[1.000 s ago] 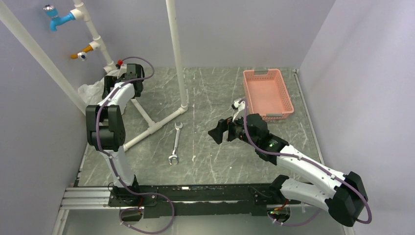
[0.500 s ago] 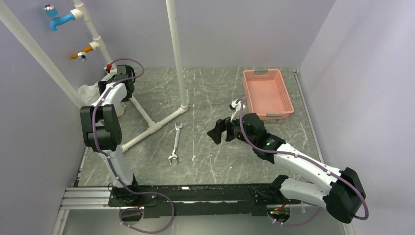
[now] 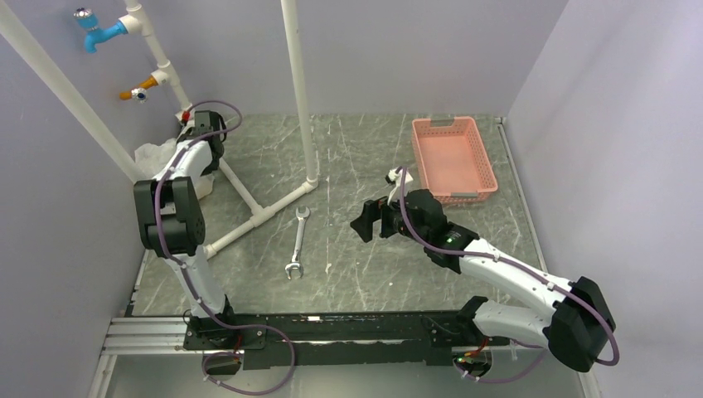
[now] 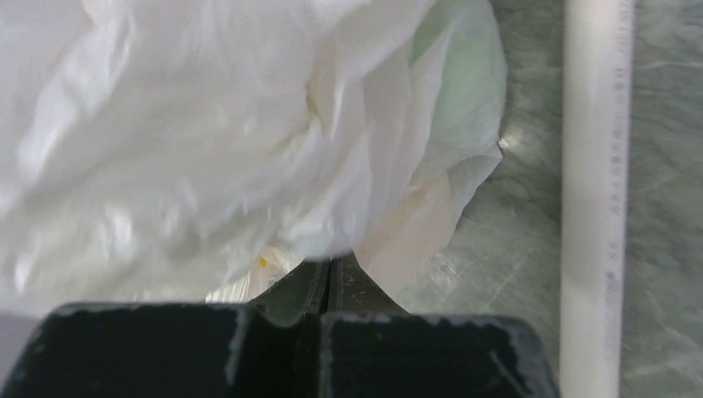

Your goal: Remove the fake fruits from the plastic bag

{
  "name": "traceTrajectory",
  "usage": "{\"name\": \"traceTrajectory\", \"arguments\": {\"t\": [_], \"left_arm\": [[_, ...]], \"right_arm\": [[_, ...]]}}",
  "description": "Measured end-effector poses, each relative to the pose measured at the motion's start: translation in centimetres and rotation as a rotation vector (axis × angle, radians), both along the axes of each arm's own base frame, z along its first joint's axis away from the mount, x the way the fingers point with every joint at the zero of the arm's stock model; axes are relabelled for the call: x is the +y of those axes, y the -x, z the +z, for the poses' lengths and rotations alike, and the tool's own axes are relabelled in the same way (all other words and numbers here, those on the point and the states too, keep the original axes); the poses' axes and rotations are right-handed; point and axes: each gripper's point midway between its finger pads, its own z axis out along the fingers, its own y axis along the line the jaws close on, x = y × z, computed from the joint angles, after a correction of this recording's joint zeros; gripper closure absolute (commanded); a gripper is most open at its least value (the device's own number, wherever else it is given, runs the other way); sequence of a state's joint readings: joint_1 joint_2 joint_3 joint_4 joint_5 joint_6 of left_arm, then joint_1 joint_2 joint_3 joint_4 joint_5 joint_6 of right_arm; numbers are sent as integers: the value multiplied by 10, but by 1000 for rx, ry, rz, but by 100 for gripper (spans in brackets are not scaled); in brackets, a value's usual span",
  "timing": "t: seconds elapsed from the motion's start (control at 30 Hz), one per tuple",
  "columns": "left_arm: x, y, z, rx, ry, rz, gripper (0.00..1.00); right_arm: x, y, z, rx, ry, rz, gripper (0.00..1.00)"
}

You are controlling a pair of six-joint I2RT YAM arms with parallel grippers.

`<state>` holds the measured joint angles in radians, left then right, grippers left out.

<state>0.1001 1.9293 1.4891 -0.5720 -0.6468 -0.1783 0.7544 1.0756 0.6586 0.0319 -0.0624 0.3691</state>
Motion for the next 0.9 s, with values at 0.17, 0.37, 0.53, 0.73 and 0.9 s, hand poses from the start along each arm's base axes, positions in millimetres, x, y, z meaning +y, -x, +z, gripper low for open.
{"name": "traceTrajectory", "arguments": {"t": [0.17,0.37,0.53,0.73,0.9], "left_arm": [[-22,1,34,-63,36,-60,100],[-80,6,93,-180,57,-202,100],[-125,26,104,-175,155,-318,100],[-162,63,114,-177,262,-472,100],[-200,99,128,-259,295,-696,100]], "right_arm": [[1,-3,2,2,5,-6,0],[-2,-6,1,8,28,-25,0],[-11,-10,-4,10,72,-68,0],[-19,-12,-11,23,108,-109,0],[-21,-14,-11,34,113,-129,0]]}}
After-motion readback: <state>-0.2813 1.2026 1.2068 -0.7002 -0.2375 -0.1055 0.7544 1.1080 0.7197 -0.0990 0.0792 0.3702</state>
